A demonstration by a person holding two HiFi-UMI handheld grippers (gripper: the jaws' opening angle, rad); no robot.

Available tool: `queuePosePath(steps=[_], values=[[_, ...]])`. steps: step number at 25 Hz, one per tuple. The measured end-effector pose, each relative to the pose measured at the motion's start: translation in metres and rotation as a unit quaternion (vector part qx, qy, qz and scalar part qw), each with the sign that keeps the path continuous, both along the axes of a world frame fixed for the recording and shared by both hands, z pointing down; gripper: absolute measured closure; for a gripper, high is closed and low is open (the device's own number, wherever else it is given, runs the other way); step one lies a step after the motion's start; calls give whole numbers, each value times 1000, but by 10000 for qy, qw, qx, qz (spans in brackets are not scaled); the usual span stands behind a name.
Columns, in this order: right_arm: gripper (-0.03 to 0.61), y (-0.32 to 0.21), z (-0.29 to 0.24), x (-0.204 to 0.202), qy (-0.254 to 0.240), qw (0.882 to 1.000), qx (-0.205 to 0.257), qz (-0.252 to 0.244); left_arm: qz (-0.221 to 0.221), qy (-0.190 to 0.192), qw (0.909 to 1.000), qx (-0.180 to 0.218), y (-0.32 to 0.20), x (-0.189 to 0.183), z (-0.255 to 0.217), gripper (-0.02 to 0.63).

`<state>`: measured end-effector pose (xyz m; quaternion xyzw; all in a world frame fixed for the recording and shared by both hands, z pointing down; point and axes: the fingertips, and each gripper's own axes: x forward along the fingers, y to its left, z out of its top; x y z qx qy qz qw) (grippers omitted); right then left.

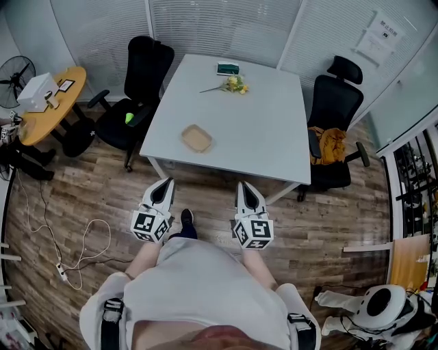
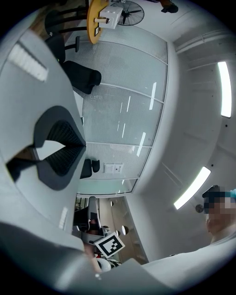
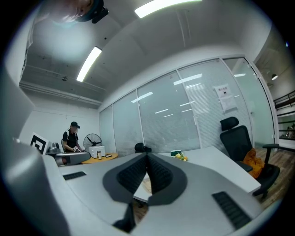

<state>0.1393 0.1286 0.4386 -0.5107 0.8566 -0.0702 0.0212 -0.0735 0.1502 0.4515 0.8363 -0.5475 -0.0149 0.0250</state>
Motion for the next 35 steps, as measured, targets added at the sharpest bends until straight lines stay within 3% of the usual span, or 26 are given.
queuePosePath(steps=[8,24,35], values=[[571,-55,8,-17,24,10000,-76,-35,14,51,10000,-77,-58,-15,12,603],[571,-220,7,-90,230,9992,-86,318,406,89,9991,-50,-243,-91,17,603],[571,-276,10,-110,304,9991,-152,239,331,108,9993,-145,-296,-105,25,603]])
